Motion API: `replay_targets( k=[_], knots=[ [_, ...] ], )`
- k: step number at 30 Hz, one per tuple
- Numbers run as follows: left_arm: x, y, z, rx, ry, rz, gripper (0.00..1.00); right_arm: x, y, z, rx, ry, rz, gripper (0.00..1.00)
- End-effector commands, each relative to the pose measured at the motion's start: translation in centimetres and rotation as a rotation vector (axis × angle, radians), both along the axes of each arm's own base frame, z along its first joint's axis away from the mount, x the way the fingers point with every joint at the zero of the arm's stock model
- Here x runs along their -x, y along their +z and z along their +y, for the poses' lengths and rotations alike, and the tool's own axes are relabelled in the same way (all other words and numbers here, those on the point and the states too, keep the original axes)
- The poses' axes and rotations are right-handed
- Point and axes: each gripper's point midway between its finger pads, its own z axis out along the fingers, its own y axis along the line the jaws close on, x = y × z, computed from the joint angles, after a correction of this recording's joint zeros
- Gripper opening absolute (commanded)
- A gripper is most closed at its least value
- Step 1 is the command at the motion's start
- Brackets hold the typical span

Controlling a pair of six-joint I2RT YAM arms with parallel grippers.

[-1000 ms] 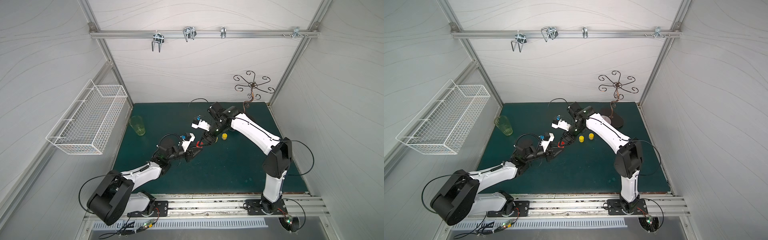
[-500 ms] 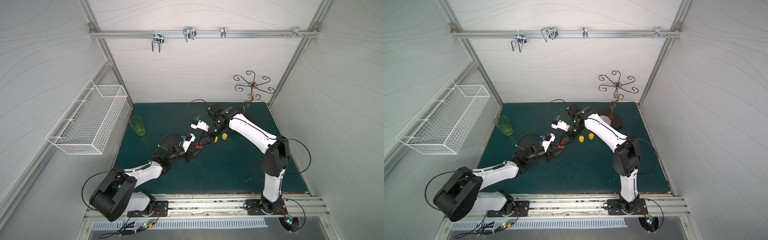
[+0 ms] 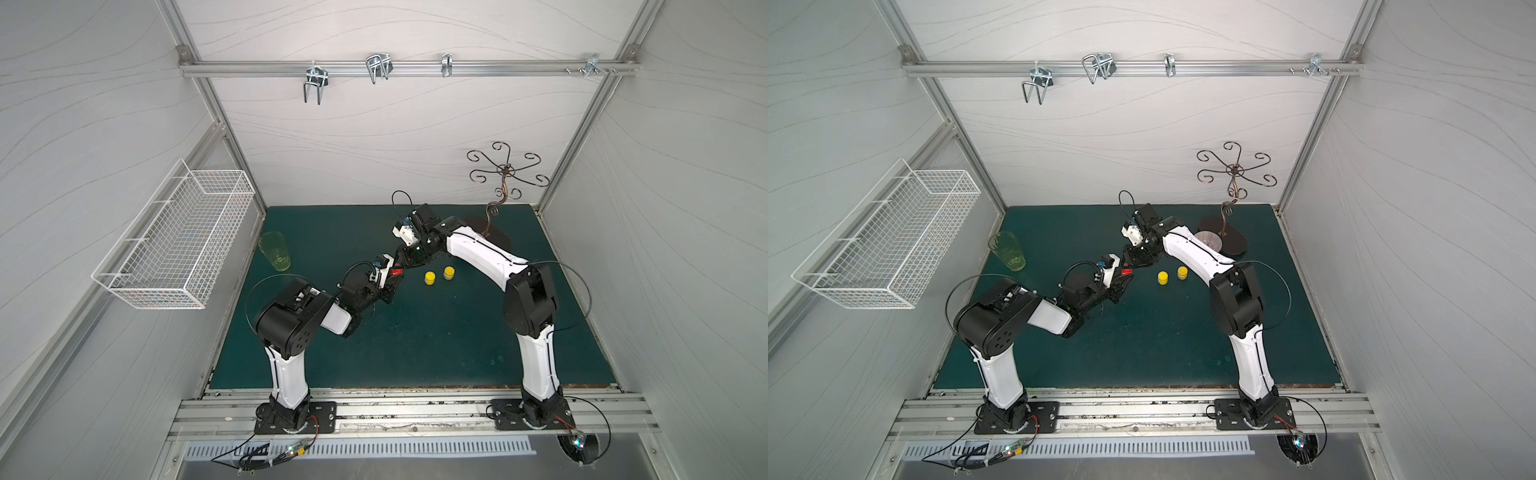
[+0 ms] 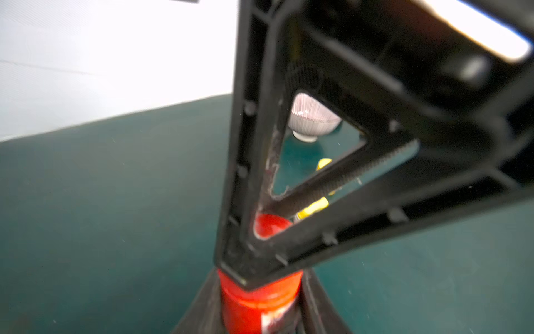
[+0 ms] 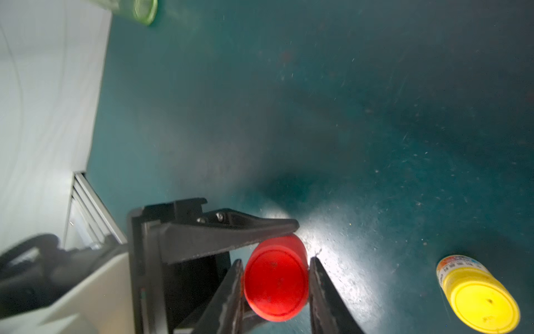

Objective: Close the paint jar lid
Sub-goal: Screw the lid onto the paint jar.

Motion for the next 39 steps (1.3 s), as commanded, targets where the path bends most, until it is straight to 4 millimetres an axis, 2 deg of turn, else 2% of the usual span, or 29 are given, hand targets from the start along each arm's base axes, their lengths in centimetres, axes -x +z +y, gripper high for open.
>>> replay_targets(
  k=[1,4,7,10,13,17,22,27,39],
  knots=[
    [-0.1,7.9,-1.4,0.134,-0.029,-0.246,0.00,4.8,5.9,2.8,-0.206,0.125,0.083,0.47],
    [1.6,8.4,-0.2,0.167,-0.068,-0.215,0.00,5.0,7.6,0.0,-0.192,0.149,0.021,0.59],
    [3.9,8.6,0.0,0.193,-0.158,-0.149,0.00,5.8,8.9,-3.0,-0.146,0.213,-0.049,0.66],
    [6.5,8.6,-0.7,0.183,-0.278,-0.079,0.00,7.4,9.8,-4.7,-0.119,0.314,-0.117,0.70],
    [8.5,8.5,-0.8,0.174,-0.336,-0.007,0.00,8.6,10.3,-5.5,-0.100,0.397,-0.164,0.72],
    [10.8,8.8,-0.7,0.164,-0.403,0.030,0.00,10.1,10.2,-5.7,-0.102,0.509,-0.195,0.71],
    [12.9,8.5,-0.3,0.117,-0.435,0.064,0.00,12.1,9.3,-4.8,-0.083,0.634,-0.211,0.71],
    [13.3,8.9,-0.1,0.107,-0.433,0.057,0.00,13.1,8.2,-3.7,-0.088,0.686,-0.191,0.71],
    [13.4,9.0,-0.3,0.102,-0.444,0.055,0.00,13.3,6.2,-2.0,-0.080,0.730,-0.145,0.66]
  ],
)
